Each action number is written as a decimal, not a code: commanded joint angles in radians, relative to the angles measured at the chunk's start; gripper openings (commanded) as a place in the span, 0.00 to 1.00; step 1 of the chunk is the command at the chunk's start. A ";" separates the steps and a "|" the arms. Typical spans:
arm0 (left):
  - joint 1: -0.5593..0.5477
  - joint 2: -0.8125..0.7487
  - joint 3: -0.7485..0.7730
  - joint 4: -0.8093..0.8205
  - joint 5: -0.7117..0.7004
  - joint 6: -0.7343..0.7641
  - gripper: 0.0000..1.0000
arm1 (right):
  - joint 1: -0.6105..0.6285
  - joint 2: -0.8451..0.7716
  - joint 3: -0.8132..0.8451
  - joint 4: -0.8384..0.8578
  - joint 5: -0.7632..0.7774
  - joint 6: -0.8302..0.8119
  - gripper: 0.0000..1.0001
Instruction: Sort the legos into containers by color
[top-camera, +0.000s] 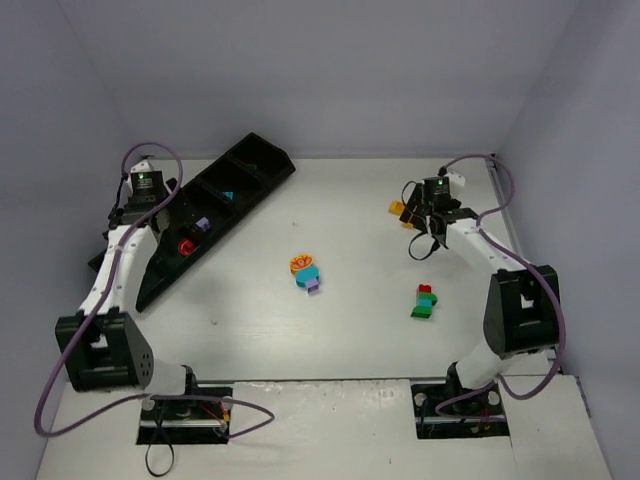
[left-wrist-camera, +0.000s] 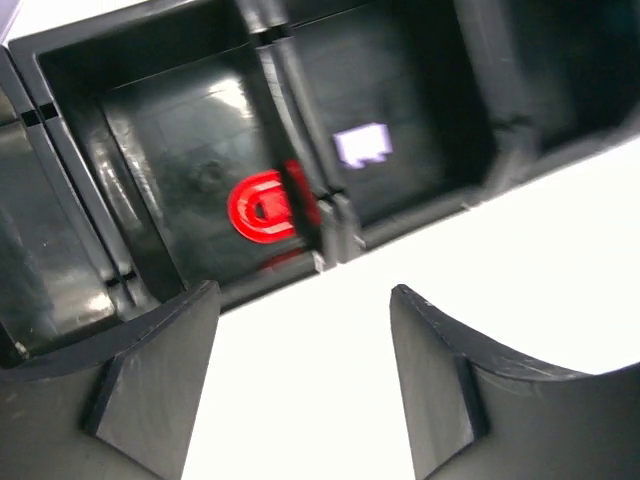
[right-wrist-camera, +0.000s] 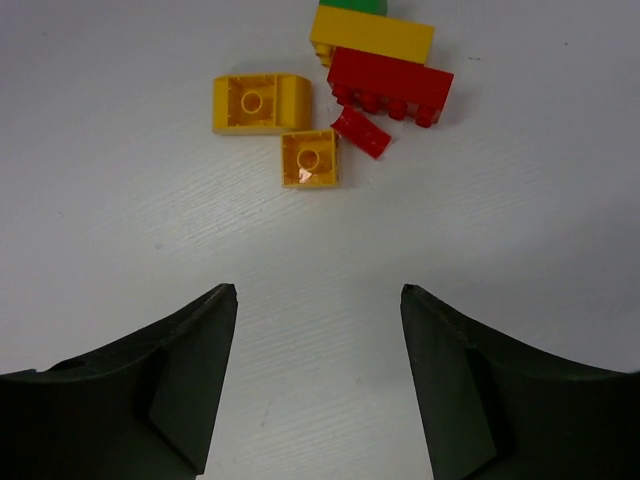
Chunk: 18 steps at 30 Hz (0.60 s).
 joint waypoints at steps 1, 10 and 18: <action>-0.040 -0.154 0.000 -0.033 0.051 -0.021 0.70 | -0.003 0.069 0.112 0.039 0.101 -0.048 0.64; -0.164 -0.362 -0.077 -0.148 0.123 0.003 0.75 | -0.003 0.322 0.250 0.042 0.116 -0.055 0.61; -0.169 -0.453 -0.147 -0.194 0.125 0.019 0.75 | -0.003 0.431 0.306 0.045 0.121 -0.069 0.56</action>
